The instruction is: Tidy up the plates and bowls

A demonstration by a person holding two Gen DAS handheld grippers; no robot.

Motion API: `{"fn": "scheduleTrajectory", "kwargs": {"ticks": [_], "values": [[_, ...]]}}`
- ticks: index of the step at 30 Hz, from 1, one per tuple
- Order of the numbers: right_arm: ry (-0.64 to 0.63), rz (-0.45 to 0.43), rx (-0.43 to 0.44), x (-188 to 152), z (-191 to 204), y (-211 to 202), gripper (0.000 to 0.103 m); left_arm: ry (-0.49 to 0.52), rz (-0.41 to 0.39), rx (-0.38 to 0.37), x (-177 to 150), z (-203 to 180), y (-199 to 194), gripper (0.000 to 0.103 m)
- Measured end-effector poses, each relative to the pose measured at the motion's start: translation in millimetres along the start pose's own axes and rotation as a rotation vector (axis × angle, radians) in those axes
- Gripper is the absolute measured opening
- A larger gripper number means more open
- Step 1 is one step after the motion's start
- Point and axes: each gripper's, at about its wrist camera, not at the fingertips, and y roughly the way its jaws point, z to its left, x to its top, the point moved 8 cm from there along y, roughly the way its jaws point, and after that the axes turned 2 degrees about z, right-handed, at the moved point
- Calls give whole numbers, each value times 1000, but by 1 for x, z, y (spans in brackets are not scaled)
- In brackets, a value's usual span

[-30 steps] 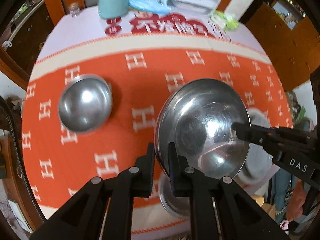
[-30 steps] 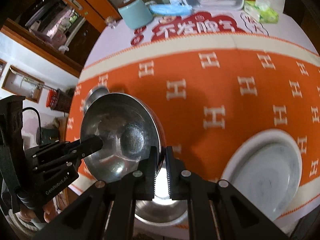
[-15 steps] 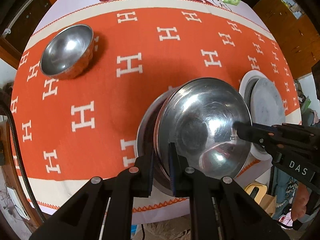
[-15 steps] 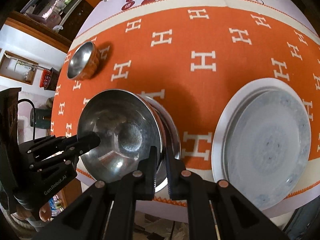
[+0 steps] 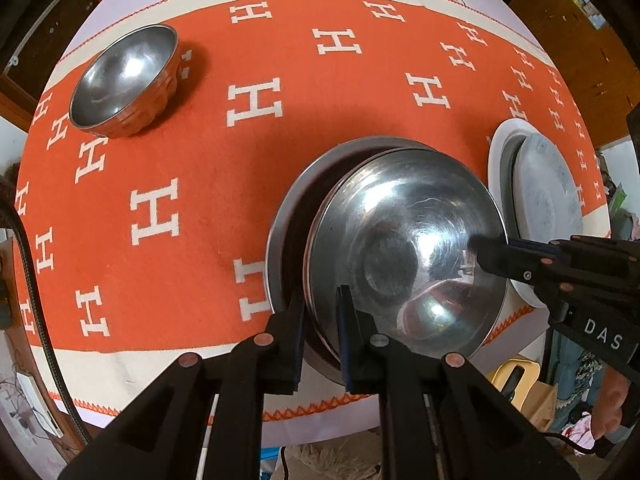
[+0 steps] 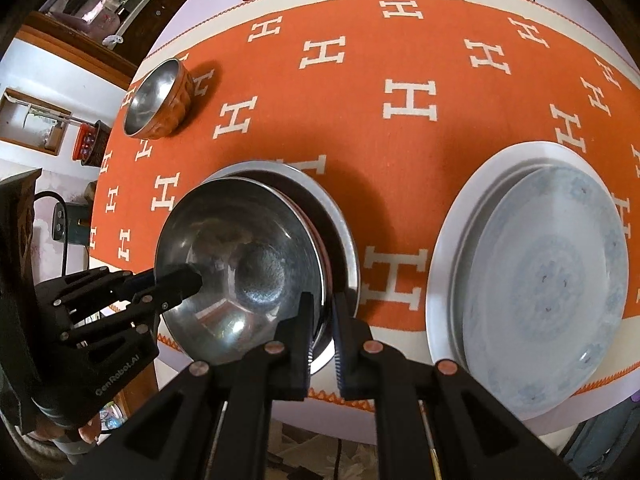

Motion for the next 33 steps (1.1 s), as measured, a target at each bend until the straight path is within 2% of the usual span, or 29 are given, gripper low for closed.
{"fn": "scheduleTrajectory", "kwargs": {"ticks": [5,12,18,21,30,33], "values": [[-25,-2,-33,0,3,0,11,3,2,-10,1,0,0,16],[-40,1,-36,0,6,0,18,9,6,-10,1,0,-2,18],[-71,-30,-68,2,10,-8,27,19,-24,9,3,1,-13,29],[-77,-43,-71,3,11,-12,28,22,-45,35,6,4,-18,47],[-86,-65,-78,3,14,-19,28,-16,-69,36,5,16,-29,48],[-94,-73,-74,3,17,-23,28,-26,-75,39,4,18,-33,56]]}}
